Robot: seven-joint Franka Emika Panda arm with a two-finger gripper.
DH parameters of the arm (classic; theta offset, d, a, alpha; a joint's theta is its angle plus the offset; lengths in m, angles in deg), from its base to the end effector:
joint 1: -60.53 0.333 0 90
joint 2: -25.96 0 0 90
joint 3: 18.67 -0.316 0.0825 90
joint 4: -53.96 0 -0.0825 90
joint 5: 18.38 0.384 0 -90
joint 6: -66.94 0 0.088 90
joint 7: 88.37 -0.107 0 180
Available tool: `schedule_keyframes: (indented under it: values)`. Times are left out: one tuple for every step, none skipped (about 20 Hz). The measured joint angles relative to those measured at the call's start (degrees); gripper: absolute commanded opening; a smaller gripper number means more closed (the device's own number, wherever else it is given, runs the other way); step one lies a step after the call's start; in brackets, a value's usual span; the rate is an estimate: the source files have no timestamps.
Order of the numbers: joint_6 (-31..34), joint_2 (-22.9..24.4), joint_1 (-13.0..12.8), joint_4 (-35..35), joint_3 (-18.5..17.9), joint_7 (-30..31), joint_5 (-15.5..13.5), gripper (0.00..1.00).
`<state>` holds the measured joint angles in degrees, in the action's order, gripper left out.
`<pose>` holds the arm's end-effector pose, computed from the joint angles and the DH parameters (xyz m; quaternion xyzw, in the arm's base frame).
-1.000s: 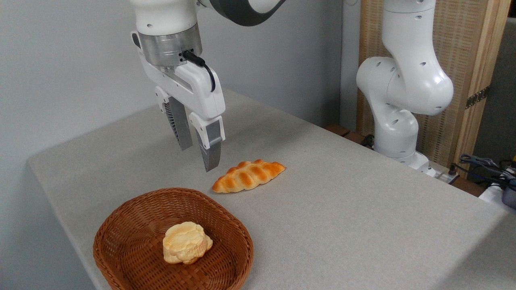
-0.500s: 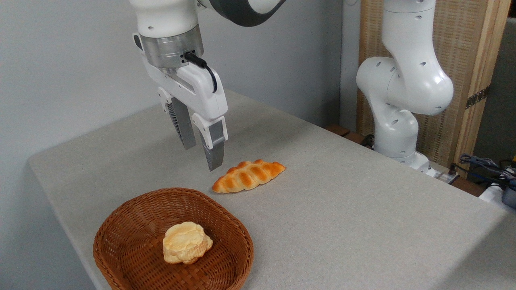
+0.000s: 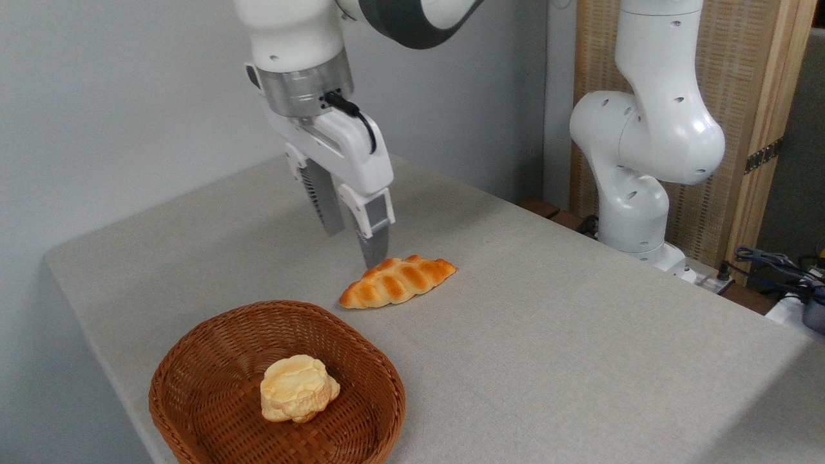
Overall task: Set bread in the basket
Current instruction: 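Lower the gripper onto the braided bread roll and close on it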
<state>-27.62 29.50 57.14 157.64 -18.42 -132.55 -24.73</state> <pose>0.5309 -0.0449 0.5526 0.9146 -0.3977 -0.0266 0.0682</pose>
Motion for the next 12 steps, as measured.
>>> schedule_keyframes:
  values:
    - [-0.01,0.75,0.00,1.51,0.00,-0.35,0.00,1.00]
    - [-0.24,1.29,0.00,3.02,0.00,-0.65,0.00,1.00]
    - [-0.98,1.61,-0.04,4.72,0.05,-1.11,0.00,1.00]
    - [-2.05,1.71,-0.15,6.43,0.20,-1.98,0.00,1.00]
    - [-3.05,1.69,-0.46,8.02,0.46,-3.04,0.00,1.00]
    - [-3.79,1.67,-1.12,9.39,0.84,-4.04,0.00,1.00]
    - [-4.34,1.66,-2.31,10.57,1.26,-4.98,0.00,1.00]
    - [-4.73,1.67,-3.40,11.32,1.55,-5.32,0.00,1.00]
    - [-5.05,1.67,-4.67,12.17,1.81,-5.49,0.00,1.00]
    - [-5.45,1.68,-5.59,13.06,1.97,-5.60,0.00,1.00]
    - [-6.14,1.68,-6.31,13.97,2.03,-5.88,0.00,1.00]
    - [-7.12,1.67,-6.95,14.95,2.06,-6.30,0.00,1.00]
